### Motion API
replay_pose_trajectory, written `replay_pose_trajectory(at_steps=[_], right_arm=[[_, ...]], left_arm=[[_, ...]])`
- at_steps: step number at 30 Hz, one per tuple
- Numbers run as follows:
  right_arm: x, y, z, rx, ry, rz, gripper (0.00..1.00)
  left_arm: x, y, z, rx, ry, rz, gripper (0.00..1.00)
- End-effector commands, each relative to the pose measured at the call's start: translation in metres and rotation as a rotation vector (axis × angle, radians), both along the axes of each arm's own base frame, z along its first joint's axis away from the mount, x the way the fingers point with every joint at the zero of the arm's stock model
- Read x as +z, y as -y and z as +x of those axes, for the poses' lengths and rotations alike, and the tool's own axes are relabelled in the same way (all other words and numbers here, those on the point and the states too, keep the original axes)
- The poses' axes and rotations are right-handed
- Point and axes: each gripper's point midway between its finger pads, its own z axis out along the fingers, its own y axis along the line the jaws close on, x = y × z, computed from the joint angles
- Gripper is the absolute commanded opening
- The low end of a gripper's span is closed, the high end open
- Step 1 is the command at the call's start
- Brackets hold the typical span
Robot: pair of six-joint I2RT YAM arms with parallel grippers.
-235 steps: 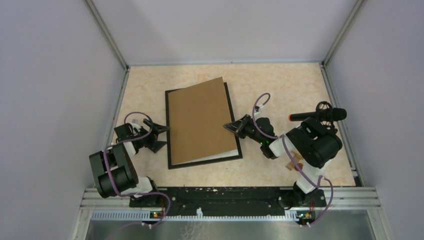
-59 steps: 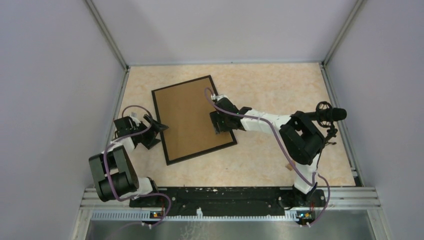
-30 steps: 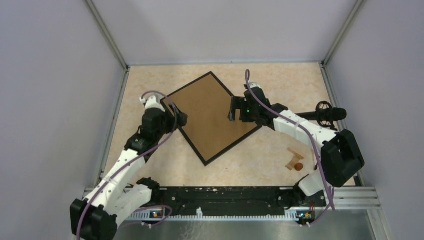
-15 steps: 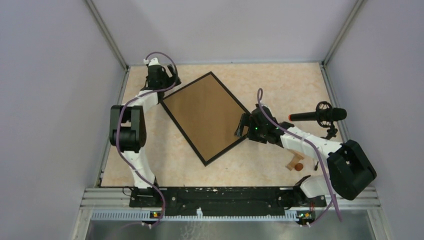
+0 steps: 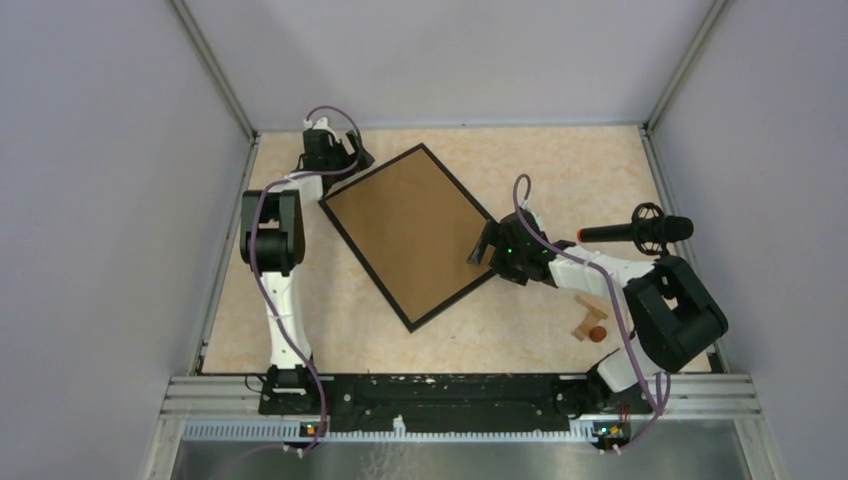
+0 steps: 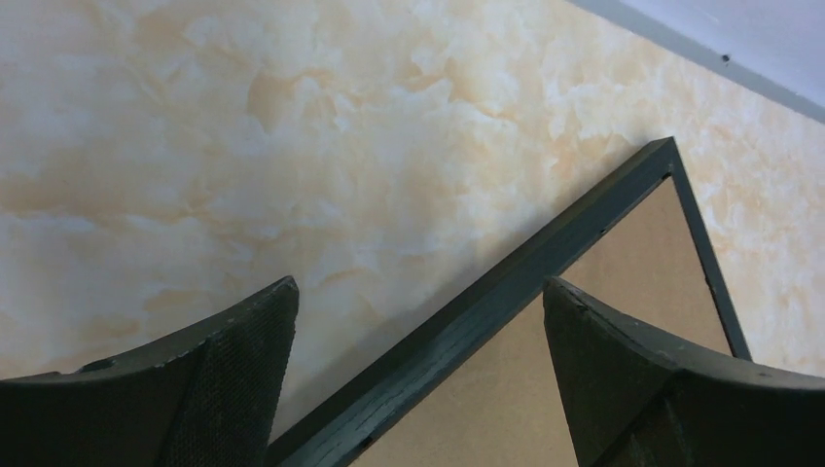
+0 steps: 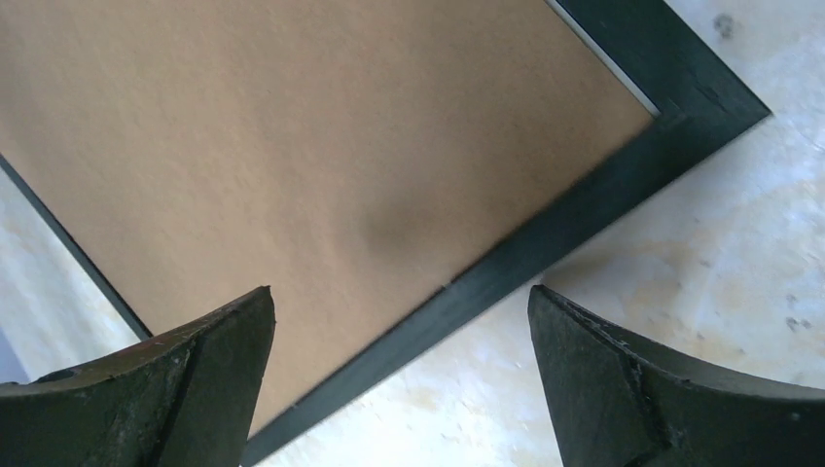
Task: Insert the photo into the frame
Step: Adjust the photo frame at the center of the board.
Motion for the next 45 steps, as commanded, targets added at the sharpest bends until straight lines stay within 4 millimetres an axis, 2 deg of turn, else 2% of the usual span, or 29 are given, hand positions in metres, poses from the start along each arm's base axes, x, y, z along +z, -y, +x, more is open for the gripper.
replay_pose_trajectory(at_steps=[1,3,6,8,12,15,16,19,21,24,27,31,39,45], right_arm=[[-0.004,-0.008,0.016,-0.057,0.028,0.051,0.99],[-0.012,-0.008,0.019,-0.065,0.023,0.045,0.99],[-0.014,-0.008,0.032,-0.068,0.046,0.029,0.99],[-0.013,-0.004,0.042,-0.07,0.062,-0.004,0.99],[-0.006,0.006,0.067,-0.026,0.076,-0.081,0.99],[-0.006,0.015,0.081,0.056,0.07,-0.174,0.99],[-0.007,0.018,0.082,0.078,0.061,-0.201,0.99],[-0.011,0.017,0.081,0.126,0.044,-0.182,0.99],[-0.014,0.019,0.078,0.125,0.032,-0.187,0.99],[-0.013,0.025,0.072,0.119,0.028,-0.2,0.99],[-0.011,0.025,0.071,0.133,0.042,-0.19,0.99],[-0.012,0.023,0.071,0.148,0.047,-0.18,0.99],[-0.014,0.022,0.072,0.152,0.046,-0.184,0.99],[-0.013,0.018,0.071,0.174,0.045,-0.16,0.99]], left_arm=[[-0.014,0.005,-0.014,0.014,-0.083,-0.136,0.99],[-0.026,-0.003,-0.027,0.032,-0.145,-0.16,0.99],[-0.03,0.006,-0.053,0.017,-0.225,-0.25,0.99],[-0.038,0.011,-0.084,0.034,-0.278,-0.295,0.99],[-0.033,0.024,-0.145,0.062,-0.332,-0.358,0.99],[-0.035,0.026,-0.194,0.095,-0.391,-0.349,0.99],[-0.037,0.036,-0.212,0.074,-0.416,-0.335,0.99],[-0.041,0.037,-0.254,0.044,-0.503,-0.209,0.99],[-0.039,0.013,-0.275,0.113,-0.55,0.001,0.99],[-0.014,-0.02,-0.291,0.202,-0.541,0.187,0.99],[0.005,-0.029,-0.3,0.191,-0.496,0.241,0.99],[0.011,-0.01,-0.302,0.073,-0.501,0.194,0.99],[-0.004,-0.01,-0.33,0.064,-0.574,0.197,0.99],[-0.008,0.007,-0.341,0.002,-0.614,0.134,0.99]])
